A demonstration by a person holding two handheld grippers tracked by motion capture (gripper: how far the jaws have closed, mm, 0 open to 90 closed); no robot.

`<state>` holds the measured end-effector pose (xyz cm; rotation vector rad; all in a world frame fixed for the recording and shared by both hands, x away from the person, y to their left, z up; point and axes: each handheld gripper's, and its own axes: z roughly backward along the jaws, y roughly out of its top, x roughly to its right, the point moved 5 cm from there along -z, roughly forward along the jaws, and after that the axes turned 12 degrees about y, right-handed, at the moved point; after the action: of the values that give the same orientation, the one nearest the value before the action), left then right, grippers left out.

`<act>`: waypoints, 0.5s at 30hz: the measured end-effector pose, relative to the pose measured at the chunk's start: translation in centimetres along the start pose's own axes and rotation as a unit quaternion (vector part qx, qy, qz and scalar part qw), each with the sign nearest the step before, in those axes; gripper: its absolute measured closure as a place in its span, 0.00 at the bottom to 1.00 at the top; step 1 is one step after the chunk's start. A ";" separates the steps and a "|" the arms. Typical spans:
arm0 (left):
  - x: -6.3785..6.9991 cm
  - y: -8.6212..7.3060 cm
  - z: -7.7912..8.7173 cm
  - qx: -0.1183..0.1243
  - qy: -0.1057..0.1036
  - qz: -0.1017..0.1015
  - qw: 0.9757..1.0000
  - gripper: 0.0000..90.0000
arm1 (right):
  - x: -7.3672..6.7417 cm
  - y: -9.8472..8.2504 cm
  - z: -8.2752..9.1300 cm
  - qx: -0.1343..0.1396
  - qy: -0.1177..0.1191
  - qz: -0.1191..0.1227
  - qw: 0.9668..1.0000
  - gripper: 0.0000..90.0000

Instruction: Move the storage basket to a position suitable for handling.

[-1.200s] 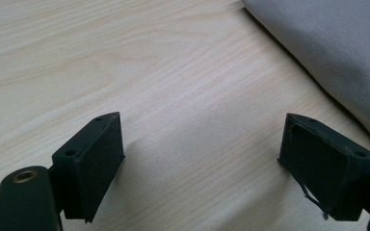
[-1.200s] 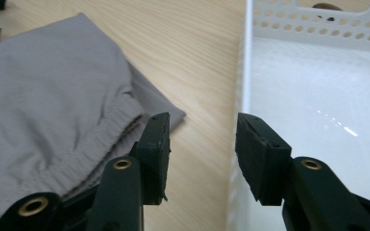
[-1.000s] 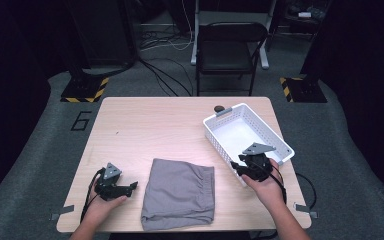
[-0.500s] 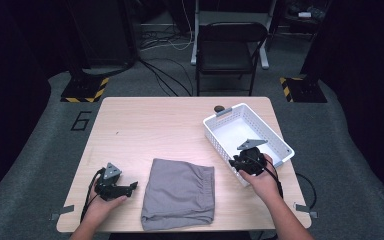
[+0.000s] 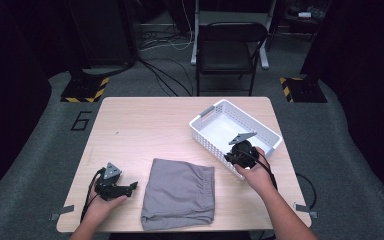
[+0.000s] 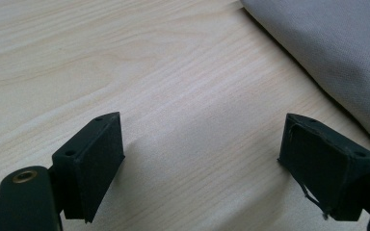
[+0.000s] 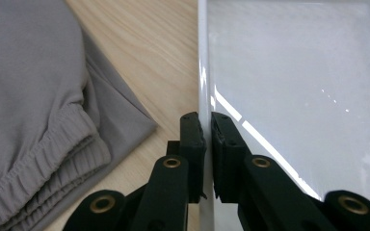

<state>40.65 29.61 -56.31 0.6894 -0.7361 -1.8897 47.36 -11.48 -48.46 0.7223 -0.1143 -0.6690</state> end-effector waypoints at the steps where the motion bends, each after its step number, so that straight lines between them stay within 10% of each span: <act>1: 0.0 0.0 0.0 0.000 0.000 0.000 1.000 0.17 | 0.0 0.0 0.0 0.000 0.000 0.000 1.000 0.94; 13: 0.0 0.0 0.0 0.000 -0.001 0.001 1.000 0.17 | -1.0 2.2 -2.0 -0.007 0.035 0.030 0.999 0.94; 15: 0.0 0.0 0.0 0.001 0.000 -0.001 1.000 0.17 | -0.9 2.5 -1.7 0.007 0.036 0.026 0.999 0.79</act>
<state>40.65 29.61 -56.31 0.6903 -0.7380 -1.8907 48.46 -8.56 -48.03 0.7529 -0.0721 -0.5931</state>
